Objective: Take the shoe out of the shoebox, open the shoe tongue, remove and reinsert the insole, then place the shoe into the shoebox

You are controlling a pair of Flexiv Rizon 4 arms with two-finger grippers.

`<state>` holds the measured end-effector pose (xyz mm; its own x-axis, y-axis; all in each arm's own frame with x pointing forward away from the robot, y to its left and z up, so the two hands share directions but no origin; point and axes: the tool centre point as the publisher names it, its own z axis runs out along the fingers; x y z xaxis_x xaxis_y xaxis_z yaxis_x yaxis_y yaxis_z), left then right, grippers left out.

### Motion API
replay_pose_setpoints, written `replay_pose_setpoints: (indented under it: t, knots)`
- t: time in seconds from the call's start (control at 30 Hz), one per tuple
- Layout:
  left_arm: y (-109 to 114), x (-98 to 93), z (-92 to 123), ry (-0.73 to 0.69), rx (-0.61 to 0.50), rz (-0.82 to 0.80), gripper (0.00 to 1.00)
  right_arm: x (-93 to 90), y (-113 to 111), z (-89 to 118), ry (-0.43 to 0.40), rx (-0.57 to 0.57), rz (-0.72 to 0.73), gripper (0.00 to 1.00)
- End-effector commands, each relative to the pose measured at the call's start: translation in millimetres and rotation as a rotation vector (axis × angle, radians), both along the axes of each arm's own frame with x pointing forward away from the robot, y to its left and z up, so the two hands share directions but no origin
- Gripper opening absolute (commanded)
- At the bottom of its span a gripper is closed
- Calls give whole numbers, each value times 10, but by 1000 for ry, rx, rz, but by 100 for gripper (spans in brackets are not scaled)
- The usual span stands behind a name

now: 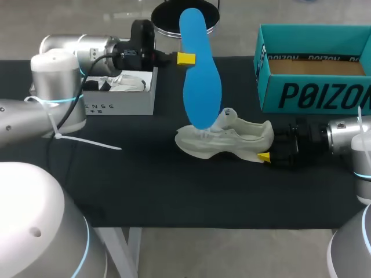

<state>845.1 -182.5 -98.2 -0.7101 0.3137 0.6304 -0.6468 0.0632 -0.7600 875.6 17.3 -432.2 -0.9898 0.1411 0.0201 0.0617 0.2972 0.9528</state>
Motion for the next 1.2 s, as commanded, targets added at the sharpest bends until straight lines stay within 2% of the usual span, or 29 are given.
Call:
replay_pose_setpoints:
  t: [0.03, 0.43, 0.47, 0.5, 0.53, 0.57, 0.97, 1.07, 1.2]
  knots:
    - [-37, -41, 30, -47, 78, 44, 0, 13, 18, -36, 0, -2, 0, 0]
    - [-37, -41, 30, -47, 78, 44, 0, 13, 18, -36, 0, -2, 0, 0]
    - [-37, -41, 30, -47, 78, 44, 0, 13, 18, -36, 0, -2, 0, 19]
    - [-37, -41, 30, -47, 78, 44, 0, 13, 18, -36, 0, -2, 0, 47]
    - [-37, -41, 30, -47, 78, 44, 0, -2, -11, -9, -5, -1, -11, 94]
    - [-37, -41, 30, -47, 78, 44, 0, -14, -39, 11, -7, -5, -21, 100]
    - [-37, -41, 30, -47, 78, 44, 0, -193, -418, 69, -28, -43, -149, 100]
    - [-37, -41, 30, -47, 78, 44, 0, -232, -547, 175, -35, -104, -171, 100]
    - [-37, -41, 30, -47, 78, 44, 0, -264, -716, 414, 12, -300, -203, 100]
